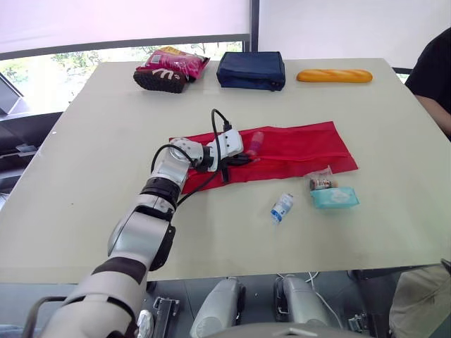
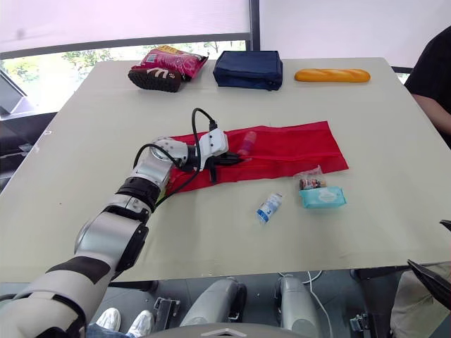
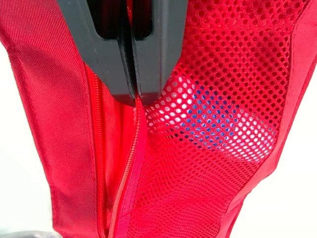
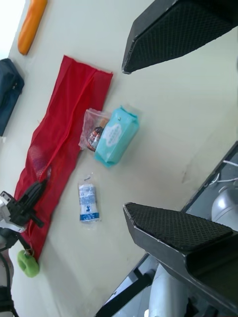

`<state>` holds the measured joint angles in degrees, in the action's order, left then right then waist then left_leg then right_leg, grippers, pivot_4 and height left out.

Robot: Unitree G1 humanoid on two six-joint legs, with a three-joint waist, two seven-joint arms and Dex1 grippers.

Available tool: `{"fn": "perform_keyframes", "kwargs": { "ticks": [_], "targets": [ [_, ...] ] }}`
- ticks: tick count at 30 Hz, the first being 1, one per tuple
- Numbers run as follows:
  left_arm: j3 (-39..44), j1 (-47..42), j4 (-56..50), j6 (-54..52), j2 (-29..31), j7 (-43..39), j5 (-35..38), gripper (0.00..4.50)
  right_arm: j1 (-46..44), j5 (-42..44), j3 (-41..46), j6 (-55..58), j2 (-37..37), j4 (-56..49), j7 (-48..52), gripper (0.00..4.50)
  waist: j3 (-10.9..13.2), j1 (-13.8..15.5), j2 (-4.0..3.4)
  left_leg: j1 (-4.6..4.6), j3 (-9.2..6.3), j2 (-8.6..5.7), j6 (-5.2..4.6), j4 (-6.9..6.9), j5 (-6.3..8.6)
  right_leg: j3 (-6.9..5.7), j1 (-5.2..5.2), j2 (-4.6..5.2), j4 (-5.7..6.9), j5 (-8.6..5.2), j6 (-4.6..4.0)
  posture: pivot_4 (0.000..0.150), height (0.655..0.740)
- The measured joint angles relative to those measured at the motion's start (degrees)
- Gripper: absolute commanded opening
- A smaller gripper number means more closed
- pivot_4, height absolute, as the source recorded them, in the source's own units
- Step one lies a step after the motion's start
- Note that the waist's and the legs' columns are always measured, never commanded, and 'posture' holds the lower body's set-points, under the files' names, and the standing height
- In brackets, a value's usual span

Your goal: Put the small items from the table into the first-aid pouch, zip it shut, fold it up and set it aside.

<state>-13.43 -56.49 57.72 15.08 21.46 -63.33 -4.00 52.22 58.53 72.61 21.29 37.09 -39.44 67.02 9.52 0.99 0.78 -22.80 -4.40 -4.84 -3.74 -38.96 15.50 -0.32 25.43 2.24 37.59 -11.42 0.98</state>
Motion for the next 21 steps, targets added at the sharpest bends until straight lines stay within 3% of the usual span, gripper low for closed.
{"fn": "perform_keyframes", "kwargs": {
  "ticks": [5,10,14,16,17,18,21],
  "targets": [
    [0.0,-1.1,1.6,0.6,-0.6,0.1,-0.5,0.00,-0.5,0.5,-0.1,0.5,2.4,0.0,-0.4,4.44,0.0,0.1,0.05,-0.04,0.00,0.00,-0.01,-0.01,0.00,-0.01,0.00,0.02,-0.02,0.00,0.01,0.150,0.7395],
    [0.0,-1.7,2.0,0.6,-0.8,0.3,-0.5,0.00,-6.7,-1.9,-7.7,0.6,7.3,0.0,-1.3,4.44,0.0,0.0,0.17,-0.04,0.01,0.00,0.00,-0.03,0.00,-0.01,0.00,0.02,-0.02,0.02,-0.01,0.150,0.7395],
    [0.0,-1.8,2.0,0.6,-1.5,0.7,-0.5,0.00,-17.1,-7.7,-19.3,-1.0,13.3,2.0,-1.3,4.44,0.1,0.0,0.23,-0.10,0.00,0.00,0.04,-0.12,-0.02,-0.05,0.01,0.00,0.00,0.09,-0.13,0.150,0.7395],
    [0.0,-1.8,1.9,0.5,-1.8,1.0,-0.6,0.00,-25.8,-12.4,-28.3,-3.4,17.1,5.7,-0.8,4.44,0.1,0.0,0.24,-0.08,0.03,-0.02,0.19,-0.20,-0.11,-0.03,-0.02,0.01,0.02,0.10,-0.14,0.150,0.7395],
    [0.0,-2.0,1.8,0.5,-2.1,1.1,-0.7,0.00,-33.9,-17.3,-37.7,-6.0,20.4,9.6,1.1,4.44,0.1,-0.1,0.26,-0.08,0.04,-0.02,0.21,-0.21,-0.13,-0.04,-0.01,0.00,0.03,0.10,-0.14,0.150,0.7395],
    [0.0,-2.0,1.8,0.5,-2.1,1.1,-0.7,0.00,-34.0,-17.3,-37.8,-6.0,20.4,9.7,1.1,4.44,0.1,-0.1,0.26,-0.09,0.04,-0.02,0.22,-0.22,-0.13,-0.04,0.00,0.00,0.04,0.10,-0.14,0.150,0.7395],
    [0.1,-1.8,1.4,0.5,-2.0,1.2,-0.9,0.00,-49.1,-24.0,-53.2,-10.1,21.8,17.0,6.1,4.44,0.2,-0.1,0.41,-0.10,-0.02,-0.01,0.26,-0.23,-0.15,-0.09,-0.01,-0.02,0.04,0.10,-0.15,0.150,0.7395]
  ]
}}
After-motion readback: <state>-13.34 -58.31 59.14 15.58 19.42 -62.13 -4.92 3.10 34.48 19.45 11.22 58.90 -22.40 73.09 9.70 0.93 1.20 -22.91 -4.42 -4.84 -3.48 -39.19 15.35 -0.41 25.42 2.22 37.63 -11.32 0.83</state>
